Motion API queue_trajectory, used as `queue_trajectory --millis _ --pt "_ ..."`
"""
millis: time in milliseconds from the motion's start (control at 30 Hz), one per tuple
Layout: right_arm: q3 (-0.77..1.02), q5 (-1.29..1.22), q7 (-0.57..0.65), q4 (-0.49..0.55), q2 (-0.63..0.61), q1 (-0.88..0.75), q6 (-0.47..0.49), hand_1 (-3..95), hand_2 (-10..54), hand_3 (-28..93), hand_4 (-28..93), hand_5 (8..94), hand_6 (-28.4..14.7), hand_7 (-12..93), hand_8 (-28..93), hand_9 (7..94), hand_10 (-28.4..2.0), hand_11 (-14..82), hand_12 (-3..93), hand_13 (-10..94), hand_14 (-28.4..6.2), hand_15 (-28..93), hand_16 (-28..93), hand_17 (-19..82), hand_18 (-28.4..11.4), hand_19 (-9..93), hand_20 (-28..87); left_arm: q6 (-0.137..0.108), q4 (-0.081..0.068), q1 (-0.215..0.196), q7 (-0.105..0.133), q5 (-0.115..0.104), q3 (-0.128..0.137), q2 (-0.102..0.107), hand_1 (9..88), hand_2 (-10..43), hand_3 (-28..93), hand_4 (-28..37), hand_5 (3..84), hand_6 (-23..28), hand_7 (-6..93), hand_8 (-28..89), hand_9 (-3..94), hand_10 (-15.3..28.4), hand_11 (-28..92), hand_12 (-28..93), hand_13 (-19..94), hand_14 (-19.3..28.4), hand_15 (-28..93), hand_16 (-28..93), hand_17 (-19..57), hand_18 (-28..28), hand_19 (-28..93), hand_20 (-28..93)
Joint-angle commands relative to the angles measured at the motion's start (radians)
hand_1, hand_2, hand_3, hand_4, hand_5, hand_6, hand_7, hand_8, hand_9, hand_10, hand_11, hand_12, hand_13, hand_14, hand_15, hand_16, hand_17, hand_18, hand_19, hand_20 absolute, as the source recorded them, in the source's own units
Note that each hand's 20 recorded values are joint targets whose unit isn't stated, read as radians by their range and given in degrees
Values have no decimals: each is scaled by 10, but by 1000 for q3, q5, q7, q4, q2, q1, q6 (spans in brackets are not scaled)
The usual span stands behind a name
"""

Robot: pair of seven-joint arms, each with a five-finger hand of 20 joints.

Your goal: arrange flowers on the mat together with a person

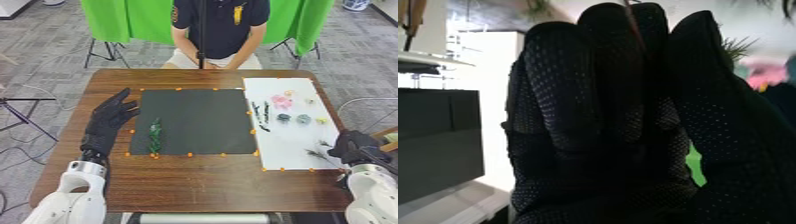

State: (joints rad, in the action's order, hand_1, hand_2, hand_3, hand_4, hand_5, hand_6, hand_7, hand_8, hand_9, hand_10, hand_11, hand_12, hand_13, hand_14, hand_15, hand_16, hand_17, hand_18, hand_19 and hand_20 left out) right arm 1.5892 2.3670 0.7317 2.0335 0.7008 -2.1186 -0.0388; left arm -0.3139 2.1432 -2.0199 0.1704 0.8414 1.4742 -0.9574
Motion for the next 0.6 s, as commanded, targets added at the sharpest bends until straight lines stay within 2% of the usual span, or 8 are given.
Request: queue_trajectory --millis 33,100,133,200,233,300,433,600 --pt "26 37 -15 113 -35 63 -64 546 -95 632 -282 887 28 153 30 905 -101 308 206 828 -68 552 201 413 -194 896 86 -8 8 -16 2 -4 10 6 246 75 782 -257 374 71 115 -94 377 198 268 79 266 264 500 -106 -90 233 459 96" --pt "0 18 -32 142 -34 114 -64 546 -95 634 -282 892 27 151 31 910 -102 307 207 836 -68 551 202 414 -196 901 88 -5 9 -16 -4 1 15 3 246 75 782 -258 374 71 115 -94 377 198 267 79 266 264 500 -106 -90 233 459 96" --pt "-25 10 -45 151 -35 150 -65 546 -95 635 -282 894 26 150 31 913 -102 308 208 838 -69 551 203 415 -198 904 89 -13 12 -20 0 -1 15 7 246 75 782 -258 374 71 115 -95 377 198 267 79 266 264 500 -106 -89 233 459 96" --pt "-91 12 -57 167 -18 234 -61 545 -95 638 -283 897 25 148 32 919 -103 307 208 841 -70 552 205 416 -200 909 90 -8 12 -20 -5 2 23 3 247 76 781 -258 374 72 114 -95 377 198 267 80 266 264 500 -107 -89 233 459 96" --pt "-138 -2 -57 172 -14 285 -64 546 -95 638 -283 898 24 147 32 921 -103 306 209 843 -71 552 206 416 -201 911 90 -18 15 -25 1 -3 23 12 246 75 782 -257 375 72 114 -95 376 198 267 80 266 264 500 -107 -89 233 459 96" --pt "-242 -9 -64 171 27 402 -57 545 -95 641 -282 900 24 144 33 925 -103 304 210 846 -71 551 208 417 -203 916 91 -24 18 -33 10 -8 28 15 246 75 781 -258 374 72 114 -94 376 198 266 79 266 264 500 -106 -89 233 460 96" --pt "-476 -19 -60 123 130 643 -46 544 -95 644 -282 903 19 143 37 929 -101 306 212 853 -72 554 211 418 -208 922 93 -35 23 -39 17 -12 37 16 246 75 782 -257 375 72 113 -94 377 198 266 79 266 264 500 -106 -89 233 460 96" --pt "-670 -31 -59 45 253 808 -19 546 -95 644 -281 904 17 142 43 932 -99 308 215 854 -72 556 214 417 -211 928 95 -33 22 -31 17 -12 34 15 246 75 782 -258 375 72 113 -94 376 198 267 79 266 263 500 -106 -89 233 460 96"
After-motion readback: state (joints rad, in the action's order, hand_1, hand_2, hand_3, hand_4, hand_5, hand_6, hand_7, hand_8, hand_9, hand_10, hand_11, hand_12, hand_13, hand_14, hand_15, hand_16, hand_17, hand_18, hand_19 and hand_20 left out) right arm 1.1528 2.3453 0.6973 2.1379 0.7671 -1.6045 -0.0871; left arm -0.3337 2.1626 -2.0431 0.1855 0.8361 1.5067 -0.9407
